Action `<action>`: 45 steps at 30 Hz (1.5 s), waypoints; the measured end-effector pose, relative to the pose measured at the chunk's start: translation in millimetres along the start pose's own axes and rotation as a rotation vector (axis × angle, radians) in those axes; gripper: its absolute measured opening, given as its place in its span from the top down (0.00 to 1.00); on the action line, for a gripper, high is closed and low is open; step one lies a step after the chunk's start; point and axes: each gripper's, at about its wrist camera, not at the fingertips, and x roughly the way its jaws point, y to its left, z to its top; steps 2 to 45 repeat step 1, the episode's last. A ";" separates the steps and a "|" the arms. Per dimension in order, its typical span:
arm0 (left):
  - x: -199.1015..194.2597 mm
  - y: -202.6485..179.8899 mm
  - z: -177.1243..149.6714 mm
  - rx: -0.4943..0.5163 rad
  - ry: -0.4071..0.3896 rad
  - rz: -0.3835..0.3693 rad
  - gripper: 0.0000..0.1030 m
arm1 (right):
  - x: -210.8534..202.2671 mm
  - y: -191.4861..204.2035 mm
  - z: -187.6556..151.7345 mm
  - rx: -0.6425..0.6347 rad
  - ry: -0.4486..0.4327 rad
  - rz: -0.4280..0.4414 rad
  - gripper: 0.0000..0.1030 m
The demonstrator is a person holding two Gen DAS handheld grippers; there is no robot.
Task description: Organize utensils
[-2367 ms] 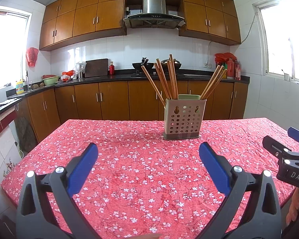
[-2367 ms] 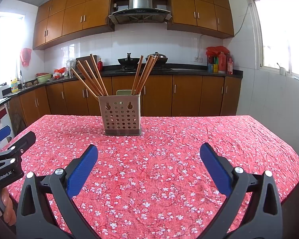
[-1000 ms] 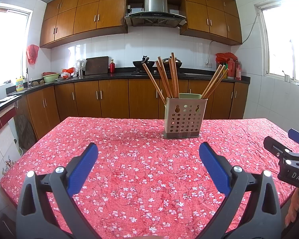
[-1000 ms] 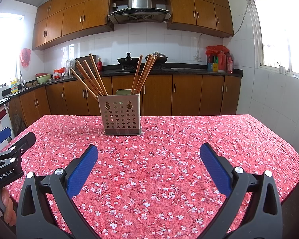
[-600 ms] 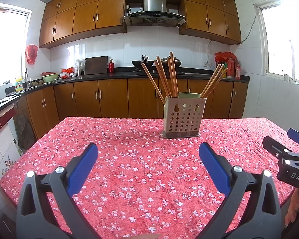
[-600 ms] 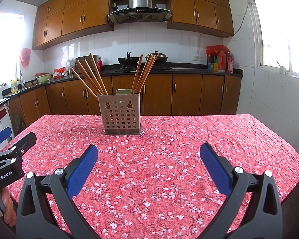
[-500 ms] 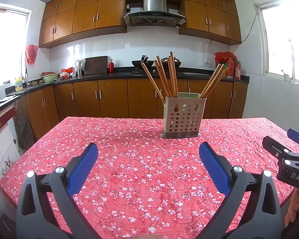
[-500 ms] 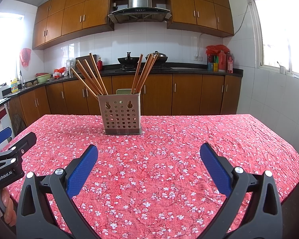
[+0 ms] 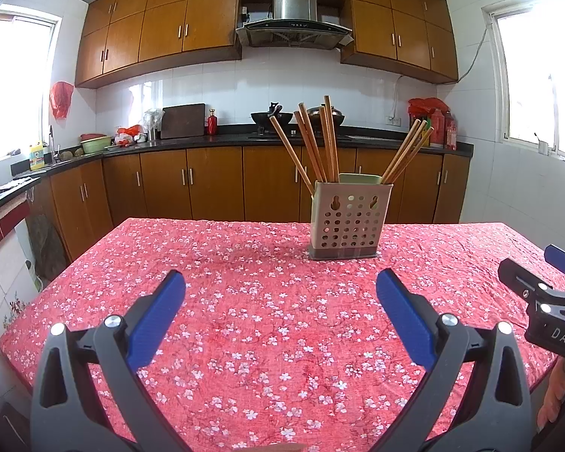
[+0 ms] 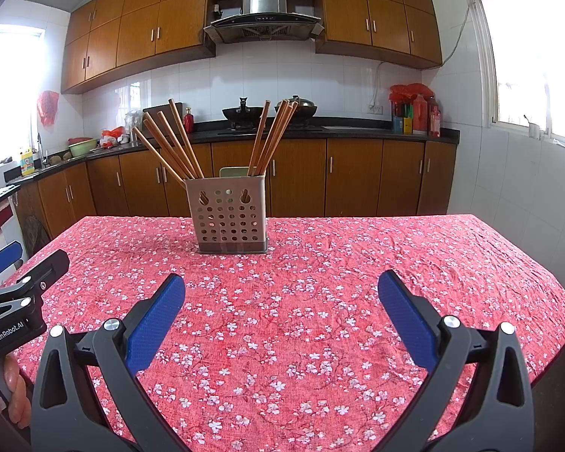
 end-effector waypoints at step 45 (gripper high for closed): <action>-0.1 0.5 0.2 -0.001 0.000 0.000 0.04 | -0.2 0.2 -0.2 0.000 0.000 0.000 0.02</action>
